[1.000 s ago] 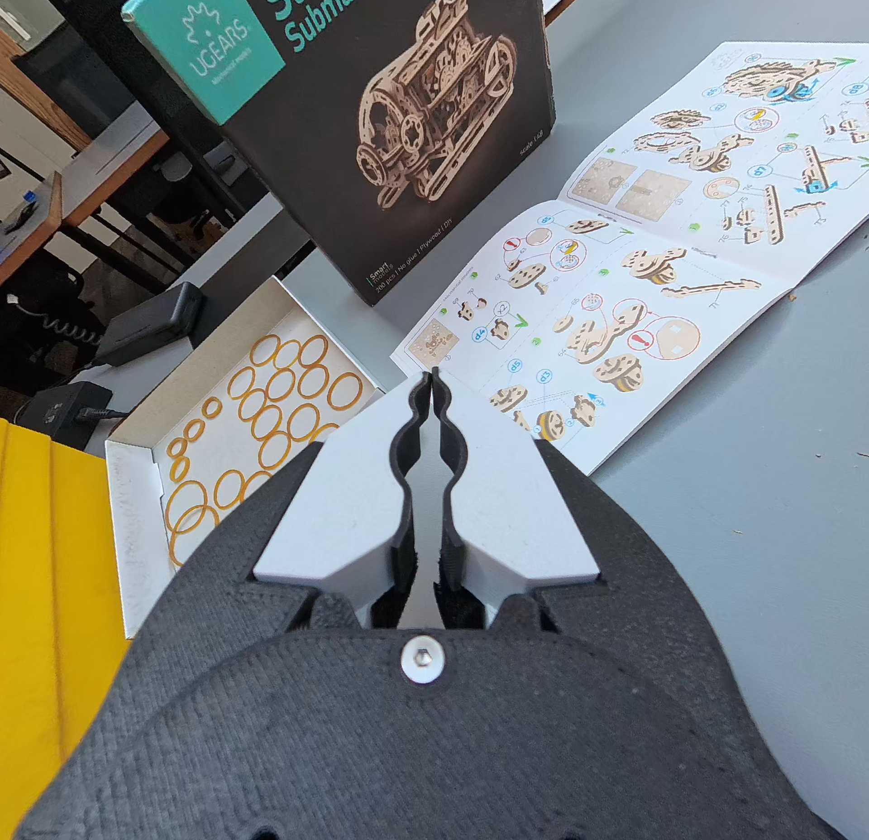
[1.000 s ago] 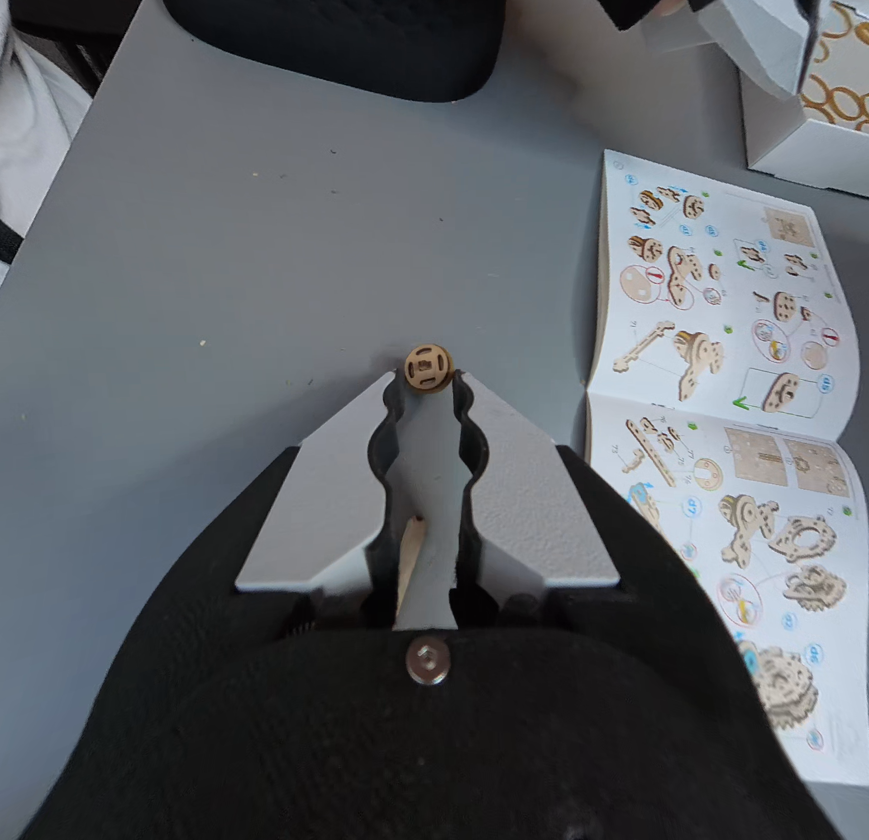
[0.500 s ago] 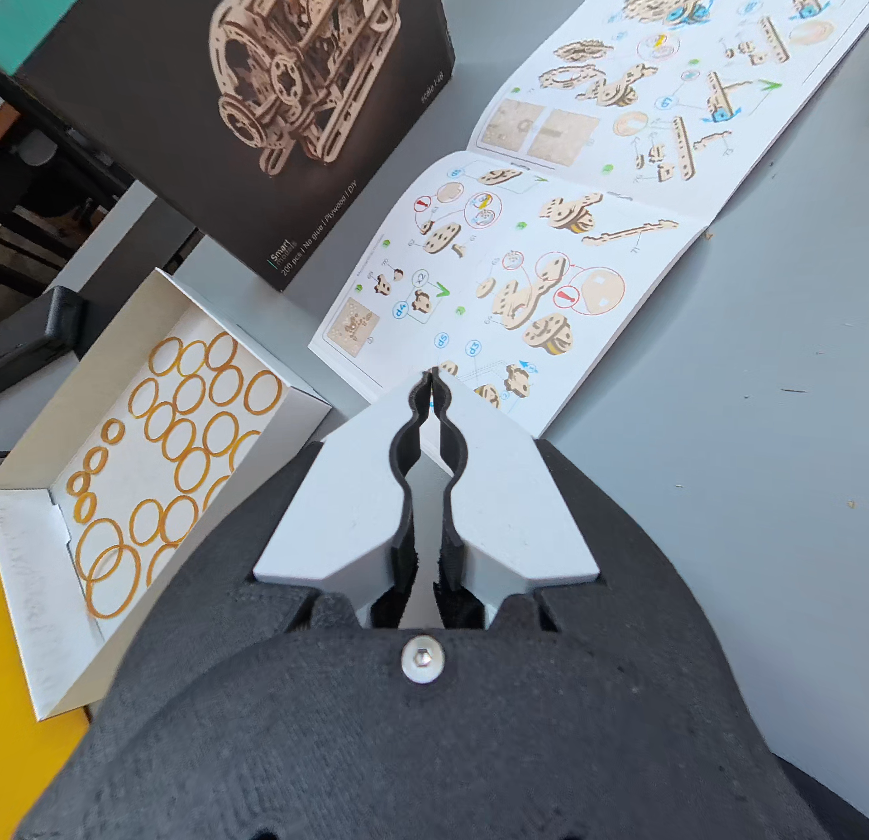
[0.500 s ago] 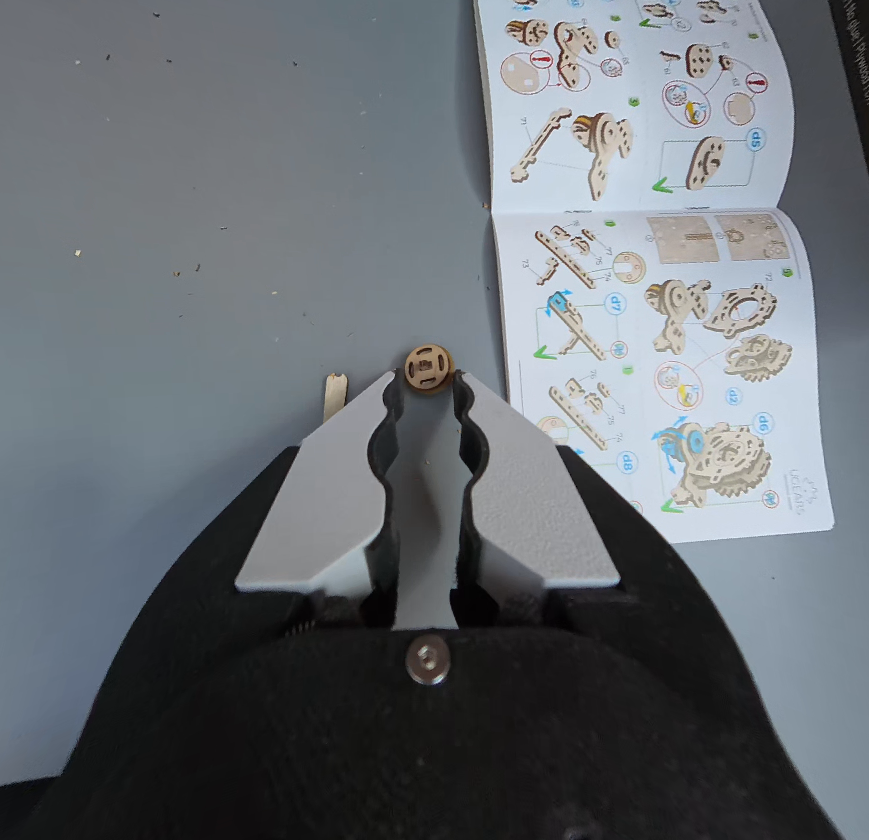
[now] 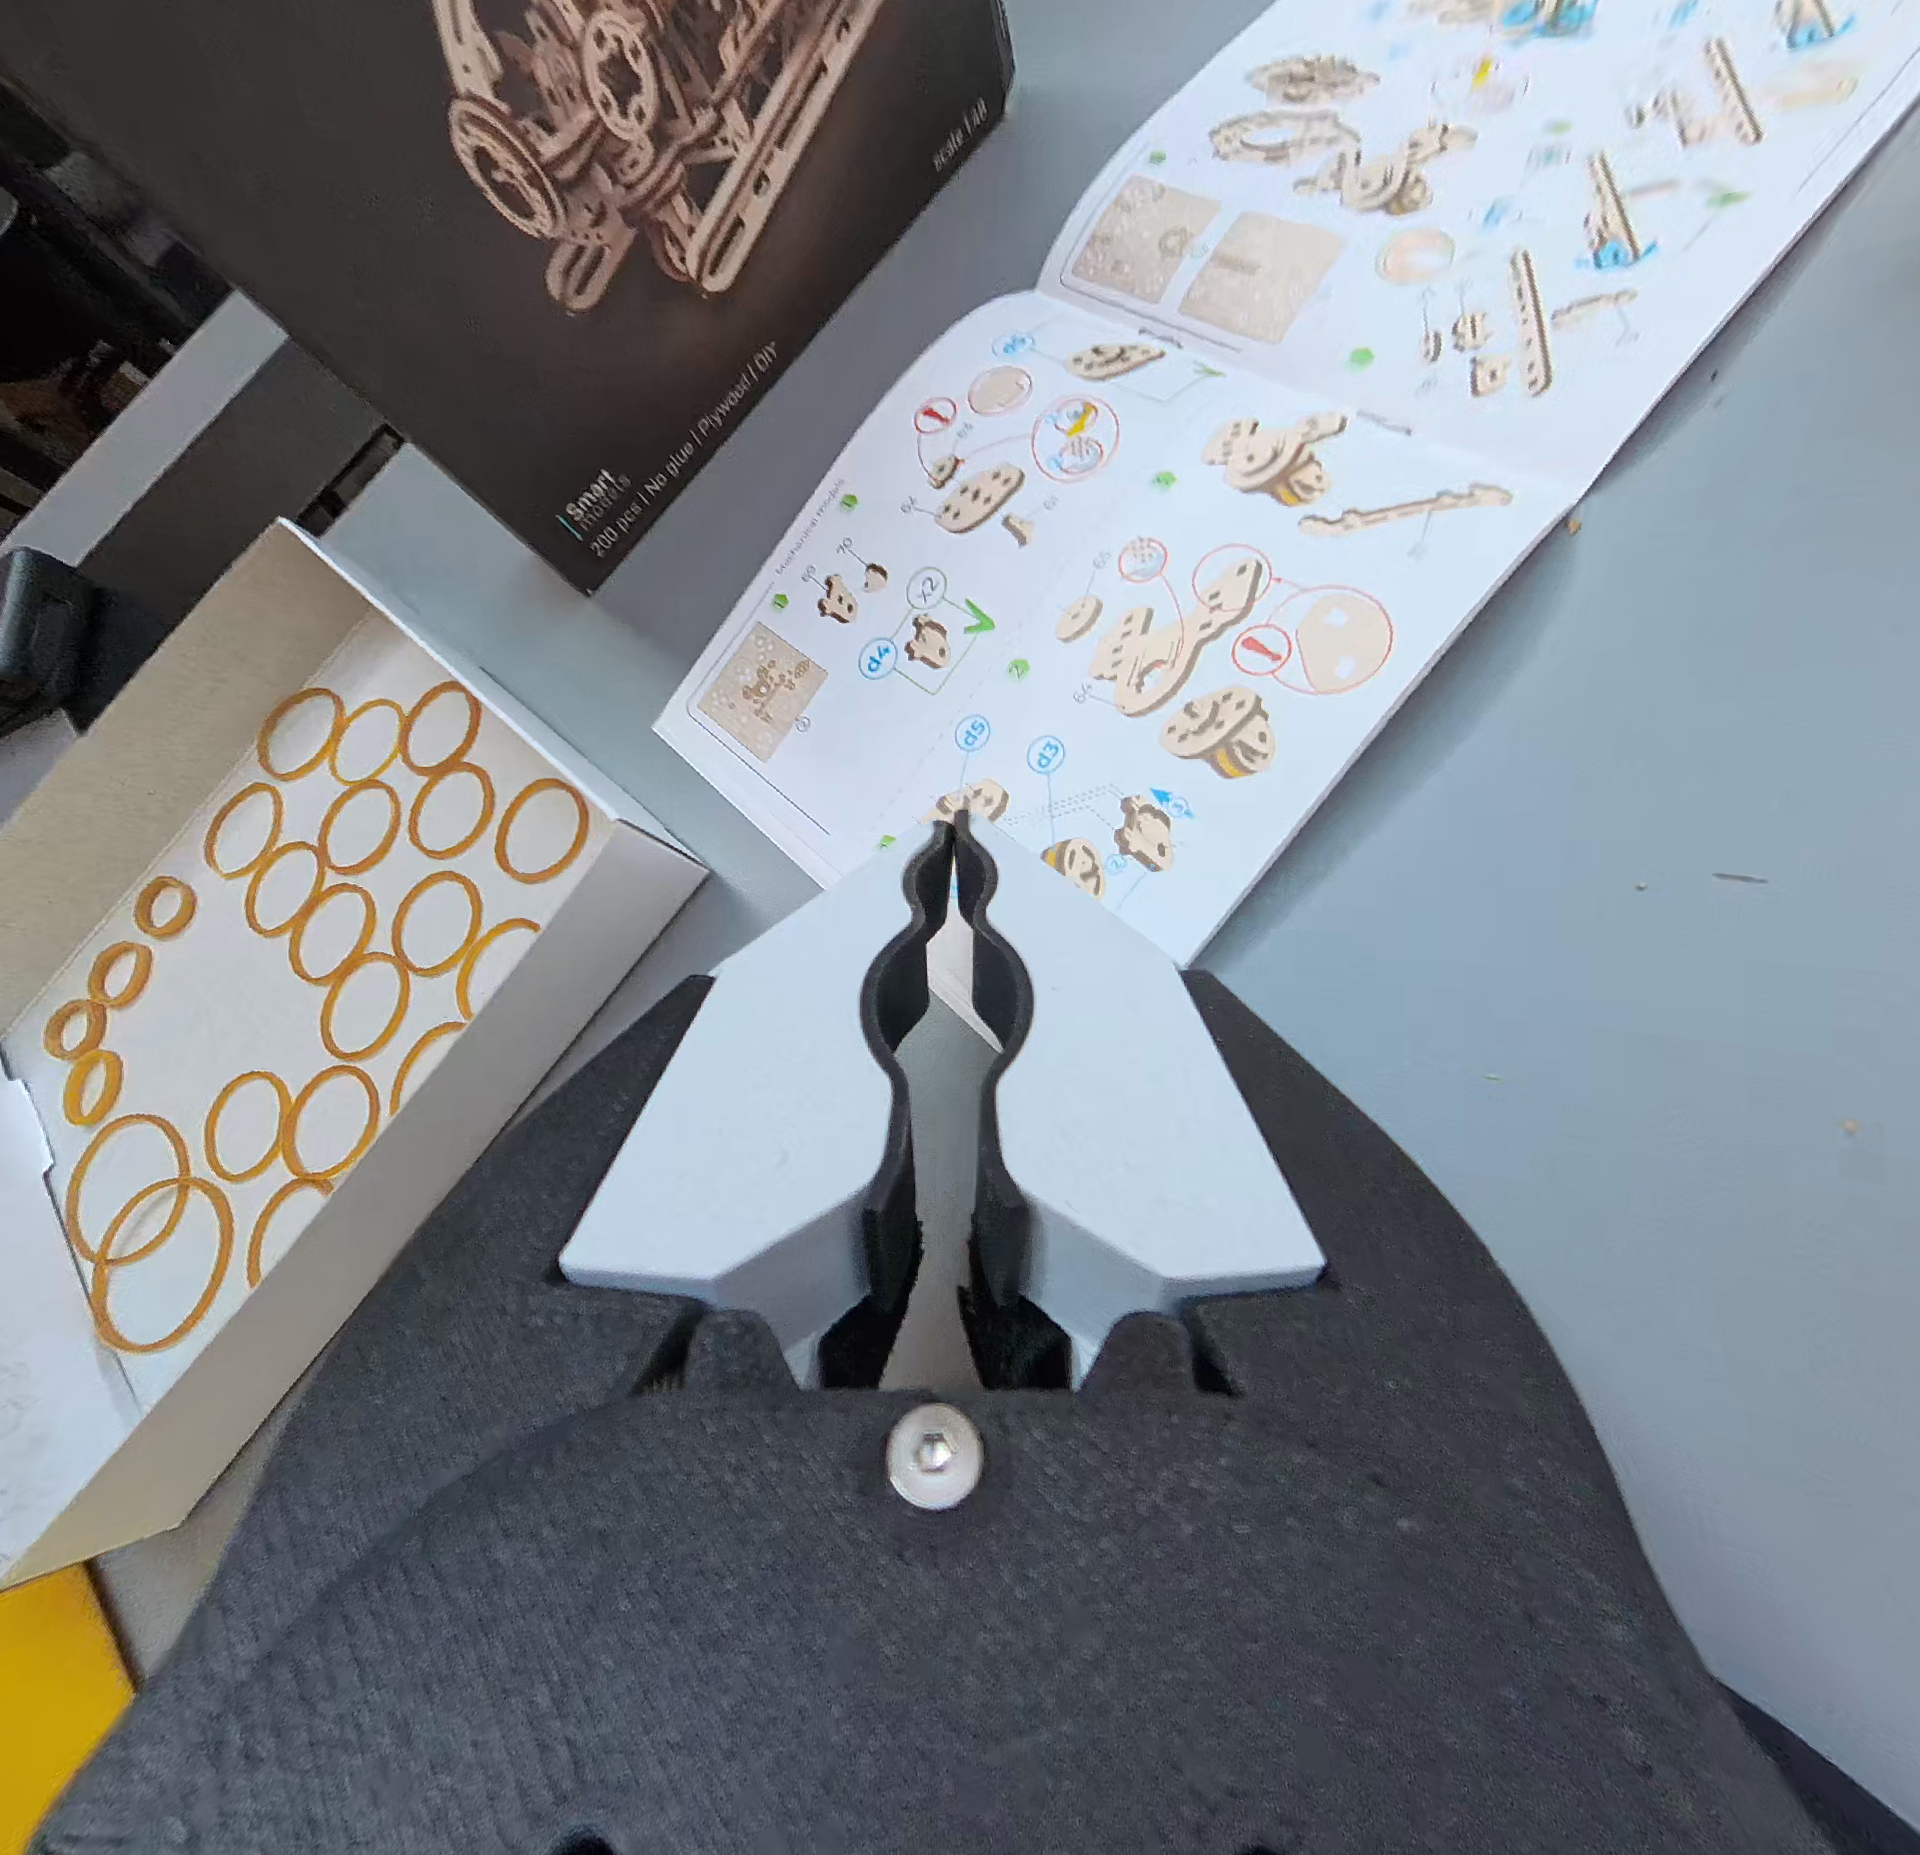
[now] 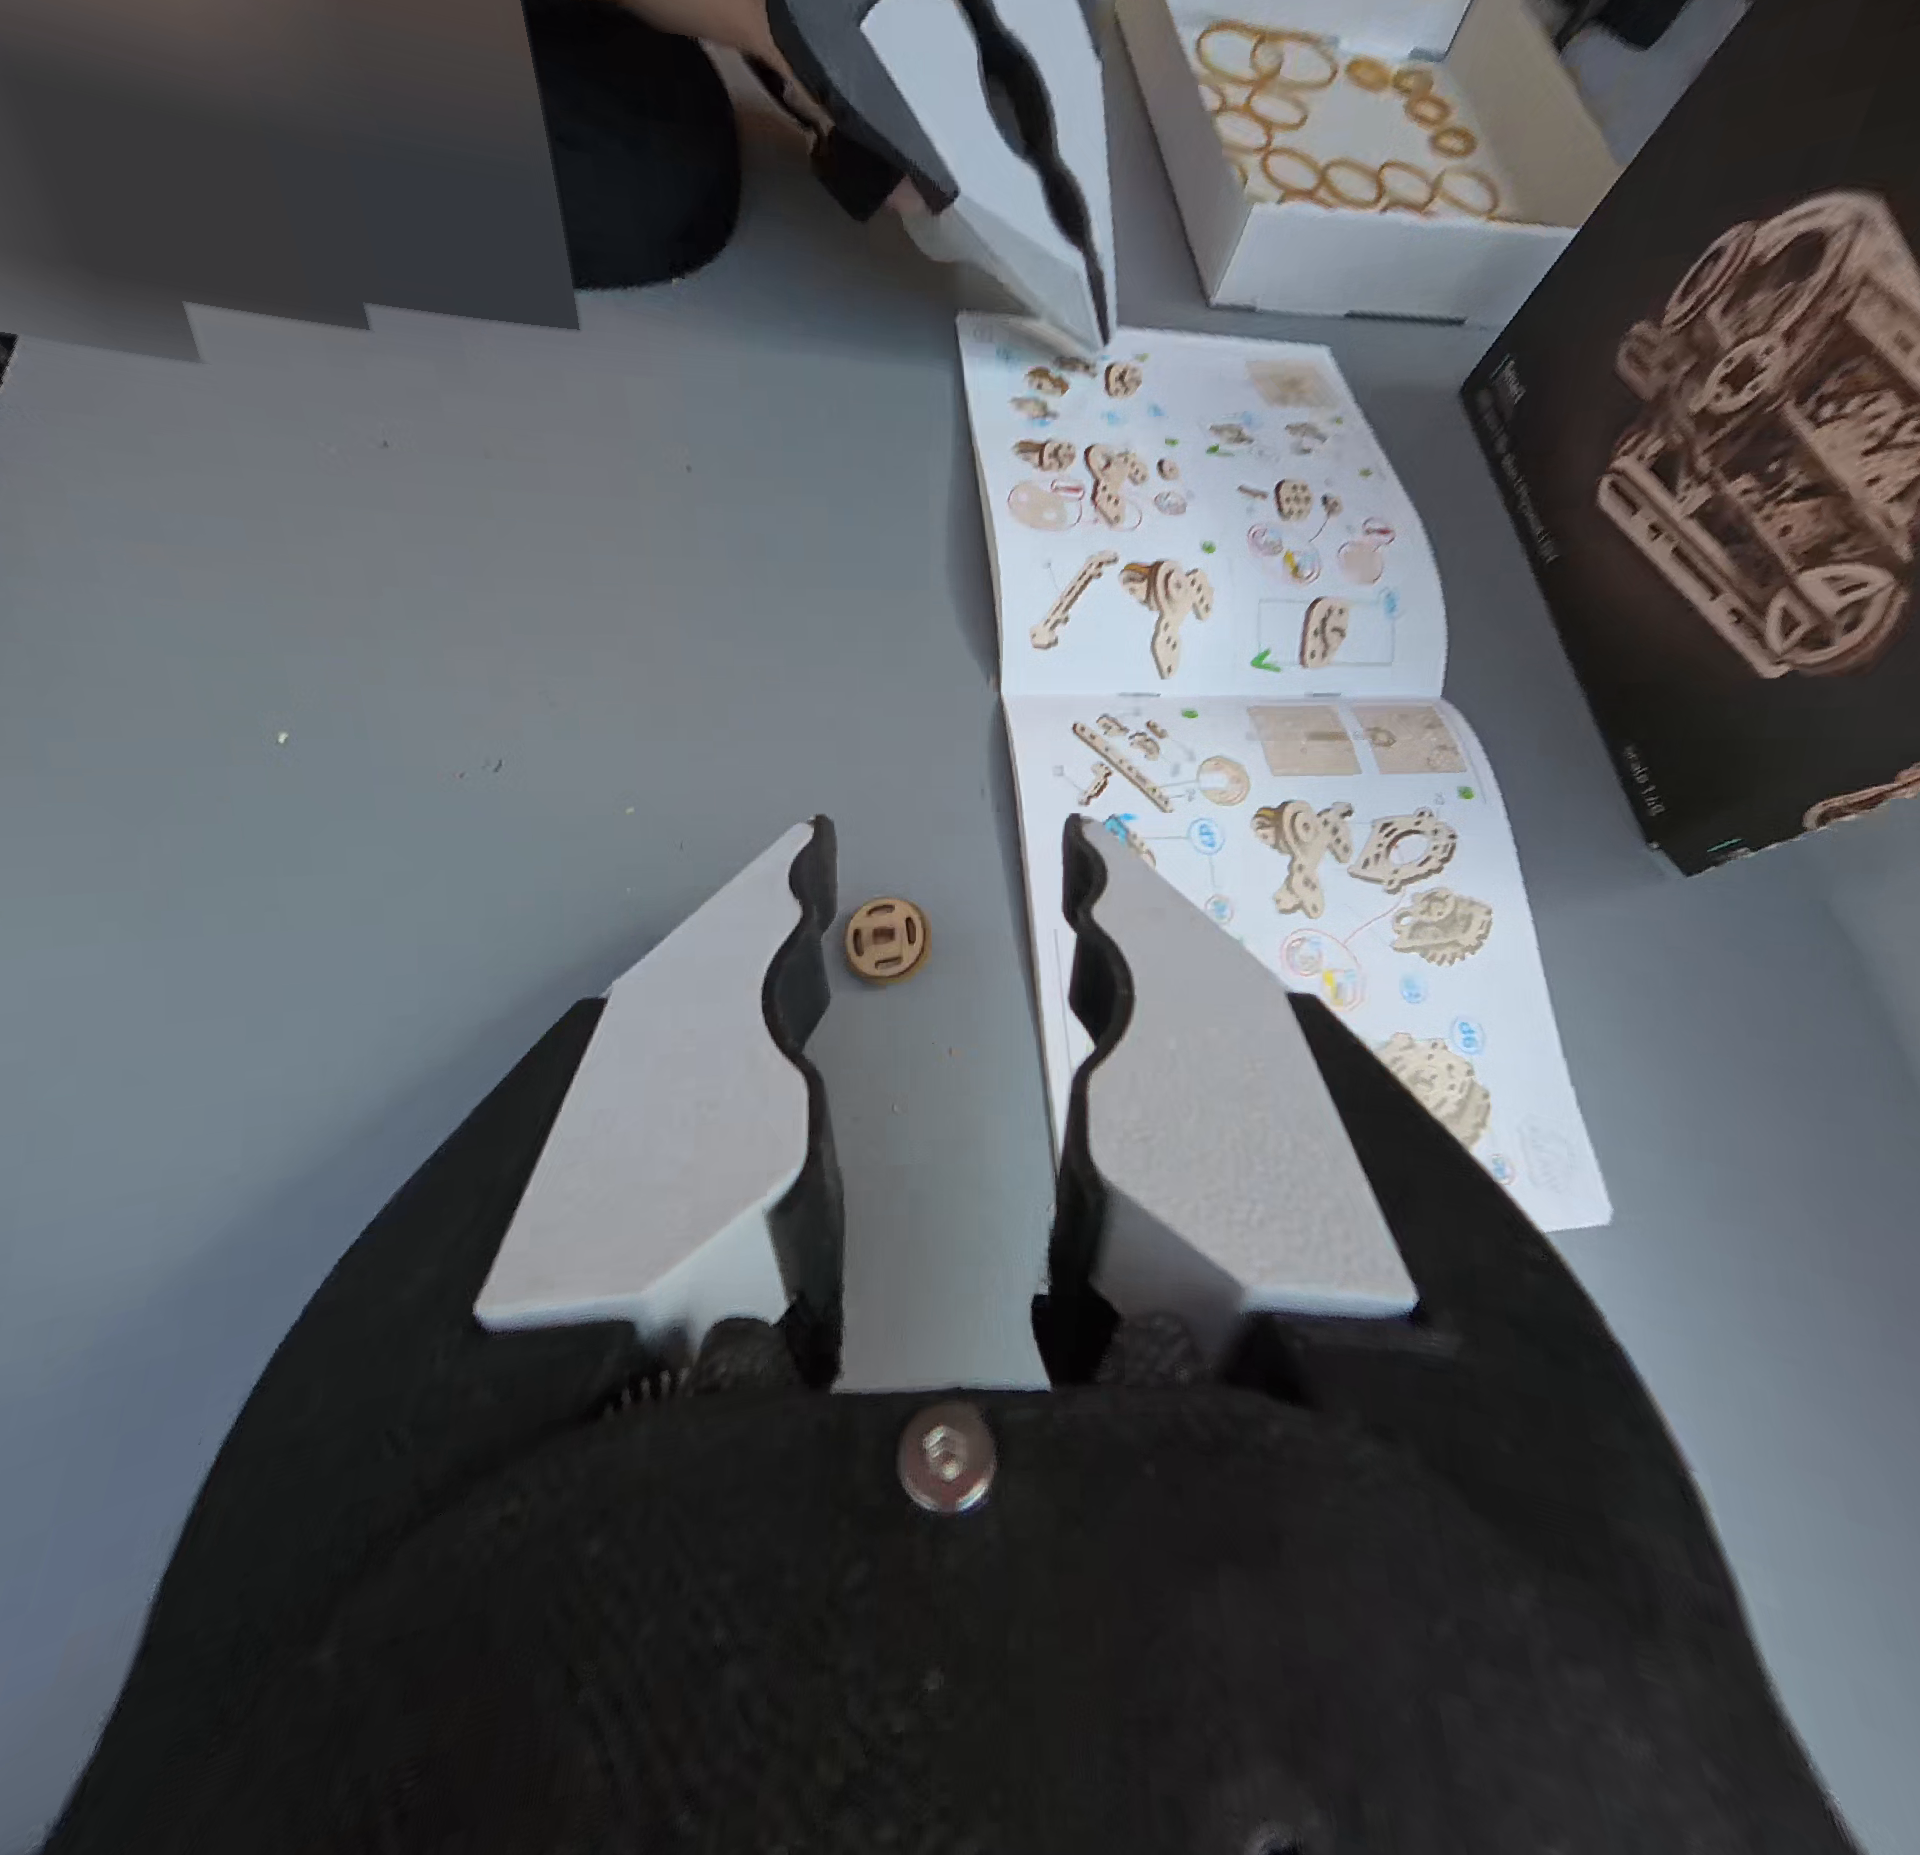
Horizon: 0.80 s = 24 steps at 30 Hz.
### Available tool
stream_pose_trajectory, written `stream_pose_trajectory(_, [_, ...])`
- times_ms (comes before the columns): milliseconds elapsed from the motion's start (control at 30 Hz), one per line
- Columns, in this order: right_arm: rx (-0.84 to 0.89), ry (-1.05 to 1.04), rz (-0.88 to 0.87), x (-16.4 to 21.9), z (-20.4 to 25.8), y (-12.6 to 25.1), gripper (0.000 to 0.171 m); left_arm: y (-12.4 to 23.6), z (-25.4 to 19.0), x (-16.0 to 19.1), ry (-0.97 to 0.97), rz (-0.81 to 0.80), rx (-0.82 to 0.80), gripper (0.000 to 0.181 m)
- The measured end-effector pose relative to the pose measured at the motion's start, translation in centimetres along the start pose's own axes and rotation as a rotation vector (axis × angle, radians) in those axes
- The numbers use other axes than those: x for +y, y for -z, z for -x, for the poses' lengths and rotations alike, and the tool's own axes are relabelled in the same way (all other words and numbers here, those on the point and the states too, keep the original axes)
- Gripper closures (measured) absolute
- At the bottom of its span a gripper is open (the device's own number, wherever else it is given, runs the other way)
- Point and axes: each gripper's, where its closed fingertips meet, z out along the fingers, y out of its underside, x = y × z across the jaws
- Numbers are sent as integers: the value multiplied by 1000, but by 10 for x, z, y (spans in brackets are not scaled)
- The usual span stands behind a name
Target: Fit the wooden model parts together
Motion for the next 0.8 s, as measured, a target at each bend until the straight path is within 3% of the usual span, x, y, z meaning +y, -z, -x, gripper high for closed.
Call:
stream_pose_trajectory(33, [26,17,-63,-12,-3,5,128,4,4,-6,24,-35,-14,181])
stream_pose_trajectory(233, [234,122,-435,-75,-19,54,132,59,52,-55,129,-346,-236,175])
stream_pose_trajectory(400, [432,107,-588,-96,-41,88,89,140,81,-54,292,-474,-337,150])
stream_pose_trajectory(467, [457,110,-579,-96,-43,87,88,172,95,-30,369,-465,-372,142])
stream_pose_trajectory(500, [450,116,-566,-95,-41,84,96,186,103,-10,408,-435,-399,138])
stream_pose_trajectory(633, [436,148,-490,-91,-35,64,107,232,131,94,611,-220,-539,143])
stream_pose_trajectory(800, [384,207,-430,-92,-20,42,108,262,128,198,740,54,-625,125])
